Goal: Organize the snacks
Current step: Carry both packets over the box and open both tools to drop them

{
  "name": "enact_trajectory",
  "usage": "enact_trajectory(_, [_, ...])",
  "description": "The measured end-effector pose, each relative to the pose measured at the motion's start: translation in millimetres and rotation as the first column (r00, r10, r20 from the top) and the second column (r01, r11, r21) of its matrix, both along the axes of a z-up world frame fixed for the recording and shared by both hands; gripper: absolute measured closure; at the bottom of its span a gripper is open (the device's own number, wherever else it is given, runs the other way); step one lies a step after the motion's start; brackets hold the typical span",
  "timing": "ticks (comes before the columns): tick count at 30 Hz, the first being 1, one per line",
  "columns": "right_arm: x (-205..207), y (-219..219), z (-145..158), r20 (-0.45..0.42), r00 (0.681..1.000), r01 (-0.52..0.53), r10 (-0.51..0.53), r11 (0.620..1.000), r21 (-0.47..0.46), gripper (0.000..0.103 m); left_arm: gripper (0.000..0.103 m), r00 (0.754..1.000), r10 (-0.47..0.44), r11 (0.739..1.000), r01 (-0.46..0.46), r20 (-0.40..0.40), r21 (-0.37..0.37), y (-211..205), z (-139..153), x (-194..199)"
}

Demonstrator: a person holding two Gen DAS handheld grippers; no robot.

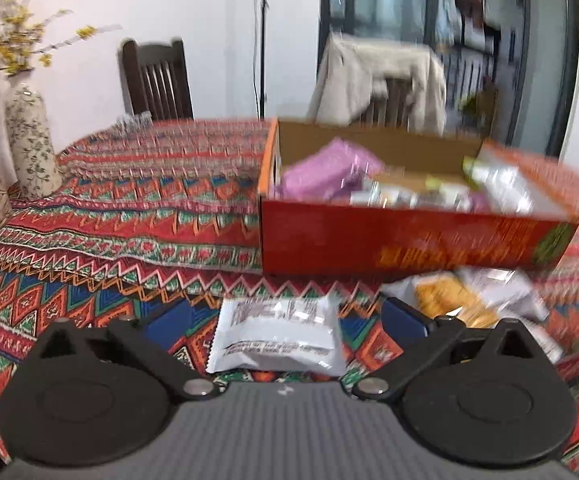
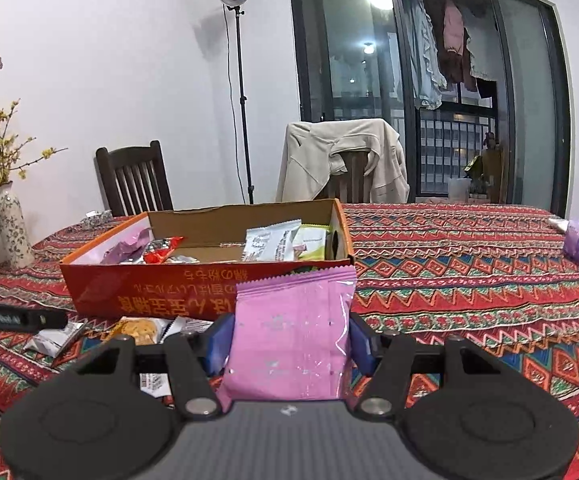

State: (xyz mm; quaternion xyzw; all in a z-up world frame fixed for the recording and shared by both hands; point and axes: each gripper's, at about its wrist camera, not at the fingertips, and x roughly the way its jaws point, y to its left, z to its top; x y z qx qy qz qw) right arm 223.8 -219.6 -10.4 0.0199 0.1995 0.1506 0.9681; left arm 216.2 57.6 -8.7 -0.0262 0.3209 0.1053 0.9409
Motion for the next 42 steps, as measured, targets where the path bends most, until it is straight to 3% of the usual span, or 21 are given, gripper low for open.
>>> enact_trajectory(5, [-3.5,-4.9,6.3,0.011,1.0,0.022,-0.022,1.0,-0.004,0.044,0.0,0.996,0.019,0.998,-0.024,-0.086,-0.054,17.4,-4.0,12.9])
enact_trajectory(7, [-3.3,-6.8,4.7,-0.003,1.0,0.031,-0.031,1.0,-0.004,0.044,0.0,0.99,0.043,0.991,-0.059,-0.13,-0.117,26.2,-12.9,13.5])
enact_trajectory(11, [-1.8,-3.3,1.2,-0.028,0.999,0.016,-0.016,1.0,0.0,0.044,0.0,0.992,0.082,0.99,-0.093,-0.101,-0.108,24.1,-19.9,5.9])
enact_trajectory(12, [-1.9,-1.4,0.5,-0.029,1.0,0.009,-0.01,1.0,-0.005,0.044,0.006,0.992,0.082,0.991,-0.092,-0.098,-0.1,22.2,-19.6,5.0])
enact_trajectory(13, [-2.2,0.4,0.4,-0.029,1.0,0.003,-0.004,1.0,-0.007,0.044,0.019,0.993,0.078,0.992,-0.086,-0.089,-0.089,19.9,-18.5,3.2])
enact_trajectory(15, [-1.3,2.1,1.7,-0.028,1.0,0.004,-0.004,1.0,-0.01,0.044,0.031,0.996,0.057,0.993,-0.064,-0.072,-0.098,19.5,-16.1,1.5])
enact_trajectory(22, [-3.7,8.0,2.0,-0.032,0.999,-0.007,0.007,1.0,-0.013,0.044,0.039,0.997,0.046,0.997,-0.05,-0.056,-0.067,11.4,-16.3,0.1])
enact_trajectory(30, [-1.7,15.6,9.1,-0.01,0.999,-0.044,0.044,0.999,-0.008,0.044,0.039,0.998,0.049,0.999,-0.048,0.038,-0.022,5.7,0.5,-13.1])
enact_trajectory(35, [7.7,23.1,24.2,0.045,0.997,-0.067,0.067,0.998,-0.008,0.044,0.039,0.987,0.044,0.999,-0.048,0.156,0.019,-3.6,28.8,-24.5])
enact_trajectory(42, [37.7,41.6,48.5,0.111,0.989,-0.095,0.093,0.995,0.017,0.044,0.039,0.966,-0.021,0.998,0.003,0.258,0.068,-27.2,68.7,-0.3])
